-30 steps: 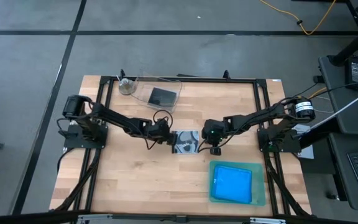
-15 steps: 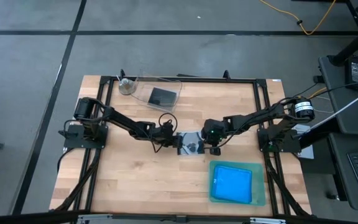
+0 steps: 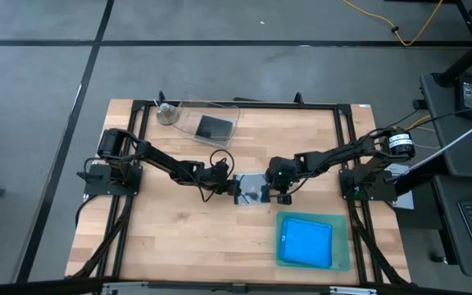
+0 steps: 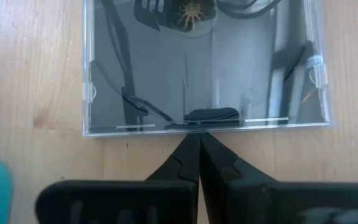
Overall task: Pick & place jewel cases by type
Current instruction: Put the black cd case into the transparent bin
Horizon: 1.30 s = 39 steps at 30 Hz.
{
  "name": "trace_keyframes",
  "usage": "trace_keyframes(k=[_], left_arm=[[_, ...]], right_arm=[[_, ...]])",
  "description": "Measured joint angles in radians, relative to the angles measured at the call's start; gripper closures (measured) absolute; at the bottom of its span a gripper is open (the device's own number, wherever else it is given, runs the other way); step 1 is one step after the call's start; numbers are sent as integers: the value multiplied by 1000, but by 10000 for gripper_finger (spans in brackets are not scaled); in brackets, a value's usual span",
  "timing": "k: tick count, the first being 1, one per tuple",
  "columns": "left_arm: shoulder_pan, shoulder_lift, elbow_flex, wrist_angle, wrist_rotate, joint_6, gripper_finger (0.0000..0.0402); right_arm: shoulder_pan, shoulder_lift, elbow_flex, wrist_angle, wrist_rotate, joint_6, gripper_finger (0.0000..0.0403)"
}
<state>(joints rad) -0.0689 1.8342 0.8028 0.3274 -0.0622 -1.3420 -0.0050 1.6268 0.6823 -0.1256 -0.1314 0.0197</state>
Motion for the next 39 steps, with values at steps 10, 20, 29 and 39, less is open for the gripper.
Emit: trace_keyframes(k=[10, 20, 29, 39], left_arm=[[1, -80, -2, -11, -86, 47, 206], [2, -149, 7, 33, -129, 73, 206], [0, -169, 11, 79, -88, 125, 206], [25, -151, 58, 76, -33, 170, 206]], right_arm=[[0, 0, 0, -2, -2, 1, 396], [0, 0, 0, -1, 3, 0, 395], [1, 0, 0, 3, 5, 0, 395], [1, 2, 0, 7, 6, 1, 395]])
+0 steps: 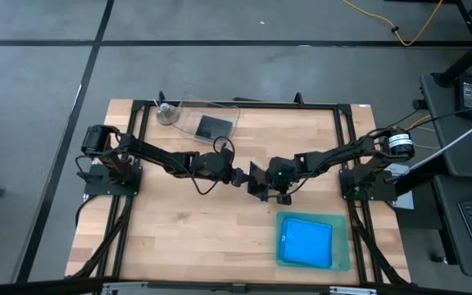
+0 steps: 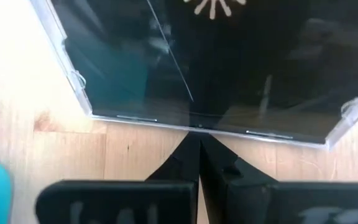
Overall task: Pick & place jewel cases by type
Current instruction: Put the black cd case into the transparent bin
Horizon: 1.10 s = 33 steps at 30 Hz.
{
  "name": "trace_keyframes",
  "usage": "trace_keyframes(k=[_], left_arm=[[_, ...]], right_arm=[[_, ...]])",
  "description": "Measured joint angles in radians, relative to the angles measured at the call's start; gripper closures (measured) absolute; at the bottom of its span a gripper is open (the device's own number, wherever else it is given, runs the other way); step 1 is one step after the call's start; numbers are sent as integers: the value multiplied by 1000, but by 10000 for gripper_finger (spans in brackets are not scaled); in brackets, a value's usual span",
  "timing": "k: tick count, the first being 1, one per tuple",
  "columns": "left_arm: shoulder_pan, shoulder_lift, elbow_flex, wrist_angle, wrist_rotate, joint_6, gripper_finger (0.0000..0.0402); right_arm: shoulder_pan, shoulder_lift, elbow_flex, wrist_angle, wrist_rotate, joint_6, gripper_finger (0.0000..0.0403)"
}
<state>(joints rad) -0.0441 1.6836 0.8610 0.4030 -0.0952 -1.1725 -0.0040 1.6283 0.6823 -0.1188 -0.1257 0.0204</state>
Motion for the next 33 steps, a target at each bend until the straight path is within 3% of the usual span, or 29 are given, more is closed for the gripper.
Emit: trace_keyframes(k=[12, 25, 33], left_arm=[[35, 77, 12, -4, 93, -20, 206], [46, 90, 11, -56, 114, -71, 207], [47, 90, 11, -116, 126, -74, 257]], right_arm=[[0, 0, 1, -4, 0, 0, 395], [0, 0, 1, -10, 0, 1, 395], [0, -1, 1, -11, 0, 1, 395]])
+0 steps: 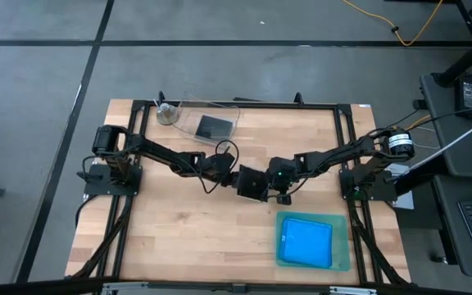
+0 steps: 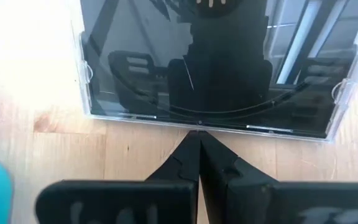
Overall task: Pick & place jewel cases by type
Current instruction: Put the black cd case into the transparent bin
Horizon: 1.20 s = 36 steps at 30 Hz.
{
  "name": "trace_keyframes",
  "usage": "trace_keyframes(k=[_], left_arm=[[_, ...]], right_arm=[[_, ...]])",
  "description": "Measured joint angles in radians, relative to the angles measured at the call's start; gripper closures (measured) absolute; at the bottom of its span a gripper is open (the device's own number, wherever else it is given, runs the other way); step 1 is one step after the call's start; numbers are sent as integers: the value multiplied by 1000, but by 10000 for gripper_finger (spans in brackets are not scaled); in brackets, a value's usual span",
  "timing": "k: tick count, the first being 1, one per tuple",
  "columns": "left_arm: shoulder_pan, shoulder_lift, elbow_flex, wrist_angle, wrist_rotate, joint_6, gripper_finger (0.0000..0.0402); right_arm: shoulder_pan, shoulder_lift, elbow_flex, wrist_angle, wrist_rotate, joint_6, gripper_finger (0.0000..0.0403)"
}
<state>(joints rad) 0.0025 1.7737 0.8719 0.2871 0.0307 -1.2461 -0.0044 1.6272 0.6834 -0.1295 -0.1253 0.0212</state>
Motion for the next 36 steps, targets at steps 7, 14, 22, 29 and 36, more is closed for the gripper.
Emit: trace_keyframes(k=[7, 14, 22, 29, 36], left_arm=[[0, 0, 0, 0, 0, 12, 308], [0, -1, 0, 1, -2, 18, 340], [0, -2, 0, 2, -5, 17, 352], [0, -2, 0, 3, -10, 14, 354], [0, -8, 0, 4, -10, 36, 375]], right_arm=[[0, 0, 0, 0, 0, 6, 395], [0, 0, -1, -1, 0, 27, 395], [0, 0, 1, -35, 14, 26, 395], [1, -3, 3, -71, 45, 26, 396], [0, -45, -4, -103, 59, 50, 396]])
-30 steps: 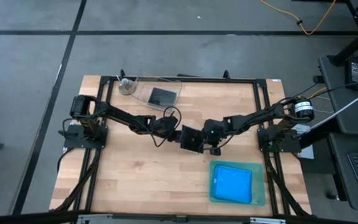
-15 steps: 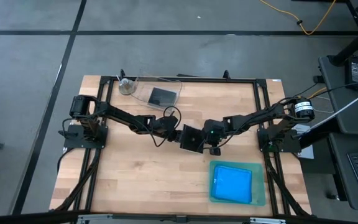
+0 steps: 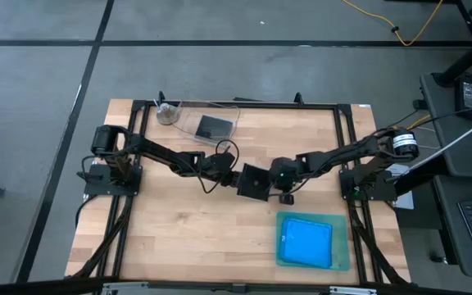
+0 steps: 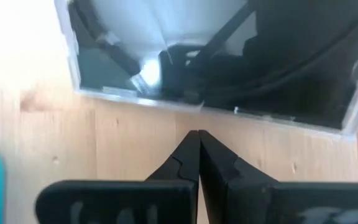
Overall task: Pick & place jewel cases by type
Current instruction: Put the black cd case into the transparent bin
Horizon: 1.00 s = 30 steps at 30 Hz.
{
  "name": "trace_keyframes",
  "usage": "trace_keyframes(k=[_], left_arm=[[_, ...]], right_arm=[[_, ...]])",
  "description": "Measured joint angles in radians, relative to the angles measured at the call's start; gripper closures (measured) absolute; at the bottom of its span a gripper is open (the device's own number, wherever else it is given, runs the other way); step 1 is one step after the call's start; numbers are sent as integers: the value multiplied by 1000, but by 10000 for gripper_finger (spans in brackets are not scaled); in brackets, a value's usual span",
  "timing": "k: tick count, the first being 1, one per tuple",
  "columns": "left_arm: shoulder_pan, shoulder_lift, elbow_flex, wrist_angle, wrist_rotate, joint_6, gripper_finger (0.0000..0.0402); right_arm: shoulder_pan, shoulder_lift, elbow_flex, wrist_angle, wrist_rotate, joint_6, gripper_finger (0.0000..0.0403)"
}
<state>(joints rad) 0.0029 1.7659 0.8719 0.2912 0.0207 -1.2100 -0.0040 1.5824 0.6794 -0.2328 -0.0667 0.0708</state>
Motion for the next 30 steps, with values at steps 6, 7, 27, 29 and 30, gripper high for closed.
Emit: trace_keyframes(k=[6, 7, 27, 29, 30], left_arm=[[7, -7, 0, -4, 6, 20, 375], [9, -8, 0, -3, 5, 20, 375], [52, -160, -2, -43, -8, 111, 376], [59, -191, -2, -76, -11, 129, 376], [61, -207, -2, -86, -14, 137, 376]], right_arm=[[0, -35, -2, -44, 14, 4, 396], [0, -40, -2, -56, 23, 5, 395], [0, -64, 1, -94, 41, 28, 395], [0, -71, 1, -95, 41, 30, 395], [0, -76, 2, -92, 41, 30, 395]])
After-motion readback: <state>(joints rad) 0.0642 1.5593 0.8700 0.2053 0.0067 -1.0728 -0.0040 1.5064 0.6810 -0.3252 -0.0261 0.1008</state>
